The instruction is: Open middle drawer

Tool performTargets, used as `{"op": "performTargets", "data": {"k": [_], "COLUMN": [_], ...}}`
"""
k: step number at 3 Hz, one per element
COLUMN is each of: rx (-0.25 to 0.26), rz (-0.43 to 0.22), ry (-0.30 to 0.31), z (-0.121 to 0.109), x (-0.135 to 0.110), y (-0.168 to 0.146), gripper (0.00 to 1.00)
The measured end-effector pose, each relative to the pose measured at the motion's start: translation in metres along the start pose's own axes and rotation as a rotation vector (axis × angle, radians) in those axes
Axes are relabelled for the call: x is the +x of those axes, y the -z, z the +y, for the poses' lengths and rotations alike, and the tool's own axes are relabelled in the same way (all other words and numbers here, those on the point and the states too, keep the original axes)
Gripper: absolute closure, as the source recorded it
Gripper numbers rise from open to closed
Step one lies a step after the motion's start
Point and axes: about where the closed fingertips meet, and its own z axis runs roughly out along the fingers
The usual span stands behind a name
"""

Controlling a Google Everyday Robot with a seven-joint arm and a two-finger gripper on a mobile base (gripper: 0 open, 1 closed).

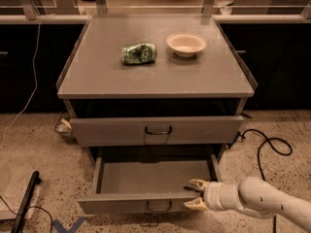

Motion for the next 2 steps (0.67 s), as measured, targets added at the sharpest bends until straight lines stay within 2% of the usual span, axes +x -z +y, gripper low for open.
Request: {"op": "performTargets", "data": {"k": [1,2], "rx": [0.000,0.000], "rz": [0.000,0.000], "ry": [0.000,0.000], "z": [0.0000,0.0000], "x": [0.0000,0.0000], "y": [-0.0001,-0.0001], "gripper": [0.00,0.00]}}
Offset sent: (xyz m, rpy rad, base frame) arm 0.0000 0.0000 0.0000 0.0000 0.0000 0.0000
